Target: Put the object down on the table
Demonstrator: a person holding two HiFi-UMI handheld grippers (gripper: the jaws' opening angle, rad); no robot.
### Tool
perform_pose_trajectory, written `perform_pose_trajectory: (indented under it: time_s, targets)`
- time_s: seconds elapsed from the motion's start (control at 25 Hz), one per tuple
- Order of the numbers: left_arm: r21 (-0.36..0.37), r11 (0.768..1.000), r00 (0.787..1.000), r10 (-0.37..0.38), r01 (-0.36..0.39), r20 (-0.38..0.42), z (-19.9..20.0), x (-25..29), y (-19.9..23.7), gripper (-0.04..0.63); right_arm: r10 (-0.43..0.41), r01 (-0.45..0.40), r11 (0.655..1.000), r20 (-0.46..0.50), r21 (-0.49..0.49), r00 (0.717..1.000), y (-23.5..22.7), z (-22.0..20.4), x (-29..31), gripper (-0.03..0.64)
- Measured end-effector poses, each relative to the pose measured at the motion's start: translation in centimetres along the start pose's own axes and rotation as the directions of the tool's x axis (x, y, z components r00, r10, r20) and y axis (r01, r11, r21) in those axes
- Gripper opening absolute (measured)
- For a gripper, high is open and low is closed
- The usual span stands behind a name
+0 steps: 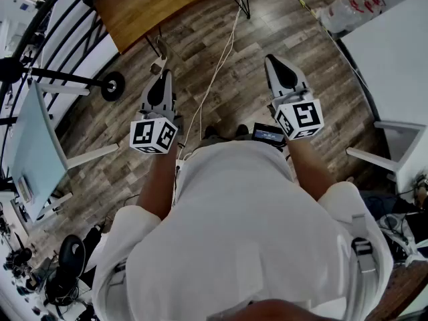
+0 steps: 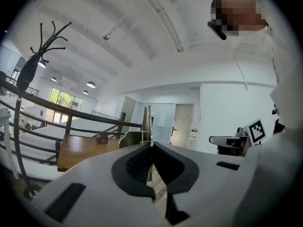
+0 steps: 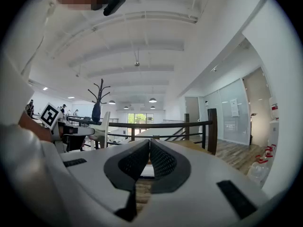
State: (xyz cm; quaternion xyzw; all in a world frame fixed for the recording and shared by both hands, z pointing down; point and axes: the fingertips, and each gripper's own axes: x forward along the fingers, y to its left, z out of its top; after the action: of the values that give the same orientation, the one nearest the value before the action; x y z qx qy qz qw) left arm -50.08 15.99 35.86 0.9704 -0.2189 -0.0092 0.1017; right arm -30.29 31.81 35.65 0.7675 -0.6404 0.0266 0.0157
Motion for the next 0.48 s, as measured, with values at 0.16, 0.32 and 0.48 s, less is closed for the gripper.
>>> perform_pose_trajectory:
  time_s: [0.16, 0.32, 0.48]
  targets:
    - [-0.001, 1.000, 1.000, -0.007, 0.007, 0.000, 0.2, 0.4, -0.2, 0.015, 0.008, -0.008, 1.000, -0.006, 0.008, 1.000, -0.1, -0.1, 0.3, 0.025]
    - [-0.024, 1.000, 1.000, -0.017, 0.017, -0.001, -0.6, 0.3, -1.1, 0.015, 0.015, -0.014, 0.999, -0.024, 0.033, 1.000, -0.4, -1.3, -0.2, 0.025]
    - [-0.043, 0.998, 0.999, -0.048, 0.048, 0.009, -1.6, 0.0, -1.2, 0.015, 0.017, -0.017, 0.997, -0.001, 0.070, 1.000, -0.3, -2.5, 0.2, 0.025]
